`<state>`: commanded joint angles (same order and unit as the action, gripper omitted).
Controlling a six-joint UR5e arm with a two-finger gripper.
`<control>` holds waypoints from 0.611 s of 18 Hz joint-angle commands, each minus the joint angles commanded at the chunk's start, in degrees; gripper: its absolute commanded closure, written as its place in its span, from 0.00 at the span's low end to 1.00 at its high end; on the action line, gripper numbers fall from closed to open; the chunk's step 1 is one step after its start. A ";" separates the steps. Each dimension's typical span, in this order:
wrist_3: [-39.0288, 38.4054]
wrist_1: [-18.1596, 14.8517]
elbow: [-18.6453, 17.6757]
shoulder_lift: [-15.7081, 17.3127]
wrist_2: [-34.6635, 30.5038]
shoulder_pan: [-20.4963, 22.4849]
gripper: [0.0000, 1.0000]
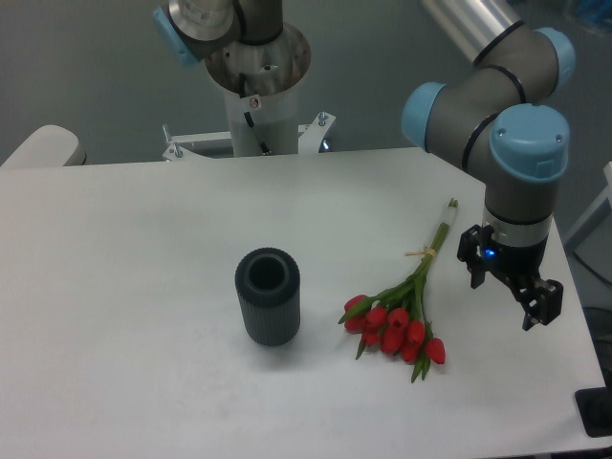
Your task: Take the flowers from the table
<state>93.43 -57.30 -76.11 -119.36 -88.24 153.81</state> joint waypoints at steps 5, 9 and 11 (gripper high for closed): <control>0.00 0.00 0.26 -0.09 0.00 0.09 0.00; -5.68 -0.26 -0.09 0.00 0.35 0.79 0.00; -11.49 -0.35 -0.18 -0.26 0.00 0.70 0.00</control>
<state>81.94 -57.66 -76.29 -119.62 -88.24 154.51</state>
